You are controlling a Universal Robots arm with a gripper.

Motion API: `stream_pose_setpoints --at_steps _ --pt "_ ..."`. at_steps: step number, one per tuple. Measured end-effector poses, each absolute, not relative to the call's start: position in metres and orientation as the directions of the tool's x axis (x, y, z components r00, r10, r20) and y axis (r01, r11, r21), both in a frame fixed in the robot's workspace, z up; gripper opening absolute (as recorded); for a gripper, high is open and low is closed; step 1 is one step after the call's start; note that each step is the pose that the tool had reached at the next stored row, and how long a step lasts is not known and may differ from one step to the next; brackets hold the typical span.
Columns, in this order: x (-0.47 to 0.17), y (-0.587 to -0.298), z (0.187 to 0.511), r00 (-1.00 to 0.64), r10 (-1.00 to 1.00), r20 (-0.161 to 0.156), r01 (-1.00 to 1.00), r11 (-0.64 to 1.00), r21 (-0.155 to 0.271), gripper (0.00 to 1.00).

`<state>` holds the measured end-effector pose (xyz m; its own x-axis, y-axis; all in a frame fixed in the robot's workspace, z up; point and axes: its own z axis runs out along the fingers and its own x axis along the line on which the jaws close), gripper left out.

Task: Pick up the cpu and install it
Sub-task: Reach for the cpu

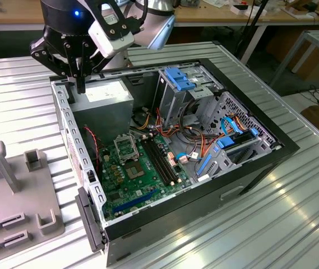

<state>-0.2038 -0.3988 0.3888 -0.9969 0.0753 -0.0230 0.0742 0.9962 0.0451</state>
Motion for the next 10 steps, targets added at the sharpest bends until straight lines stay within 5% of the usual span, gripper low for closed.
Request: stream_pose_setpoints --at_steps 10 --pt "-0.2087 -0.3988 0.3886 -0.997 0.075 -0.023 0.074 0.996 0.045 0.11"
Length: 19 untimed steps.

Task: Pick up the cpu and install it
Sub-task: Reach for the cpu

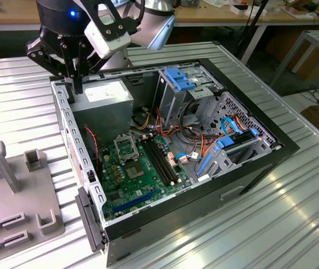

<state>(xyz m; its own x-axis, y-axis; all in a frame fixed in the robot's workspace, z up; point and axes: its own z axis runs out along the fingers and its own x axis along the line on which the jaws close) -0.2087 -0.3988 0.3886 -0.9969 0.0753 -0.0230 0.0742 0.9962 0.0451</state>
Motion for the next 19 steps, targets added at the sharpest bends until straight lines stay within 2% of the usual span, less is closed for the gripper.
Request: stream_pose_setpoints --at_steps 19 --pt "-0.2183 -0.3988 0.3881 -0.997 0.075 -0.023 0.074 0.996 0.045 0.11"
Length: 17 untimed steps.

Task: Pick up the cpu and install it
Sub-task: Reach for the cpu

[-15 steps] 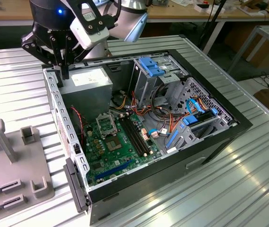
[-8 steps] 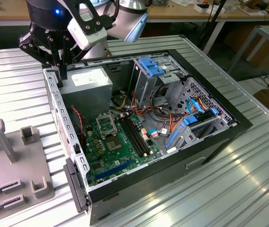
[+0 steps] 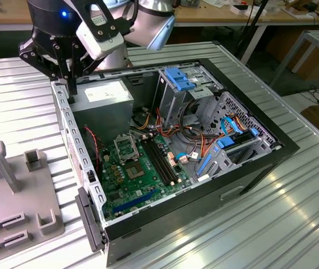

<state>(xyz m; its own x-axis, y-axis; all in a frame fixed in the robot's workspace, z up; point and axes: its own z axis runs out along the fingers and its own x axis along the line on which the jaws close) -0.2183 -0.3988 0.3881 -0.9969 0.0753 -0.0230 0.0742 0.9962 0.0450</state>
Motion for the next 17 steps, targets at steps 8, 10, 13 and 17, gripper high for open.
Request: stream_pose_setpoints --at_steps 8,10,13,17 --pt "-0.2227 -0.3988 0.3878 -0.997 0.075 -0.023 0.074 0.996 0.045 0.11" --pt "-0.2235 -0.3988 0.3878 -0.997 0.075 -0.023 0.074 0.996 0.045 0.11" --pt "-0.2251 -0.3988 0.3877 -0.997 0.075 -0.023 0.074 0.996 0.045 0.11" --pt "-0.2269 -0.3989 0.3876 -0.997 0.075 -0.023 0.074 0.996 0.045 0.11"
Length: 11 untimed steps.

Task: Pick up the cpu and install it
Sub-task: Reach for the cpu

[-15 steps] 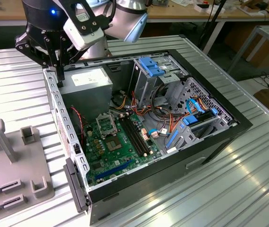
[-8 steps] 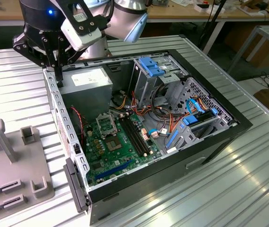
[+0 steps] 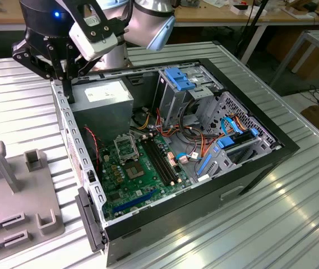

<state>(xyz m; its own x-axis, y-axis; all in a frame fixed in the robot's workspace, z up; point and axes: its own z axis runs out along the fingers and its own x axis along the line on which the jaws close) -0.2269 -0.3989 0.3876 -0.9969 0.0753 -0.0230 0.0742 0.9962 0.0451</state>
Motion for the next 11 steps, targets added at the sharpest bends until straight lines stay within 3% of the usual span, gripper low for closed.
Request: stream_pose_setpoints --at_steps 11 --pt "-0.2324 -0.3988 0.3873 -0.997 0.075 -0.023 0.074 0.996 0.045 0.11"
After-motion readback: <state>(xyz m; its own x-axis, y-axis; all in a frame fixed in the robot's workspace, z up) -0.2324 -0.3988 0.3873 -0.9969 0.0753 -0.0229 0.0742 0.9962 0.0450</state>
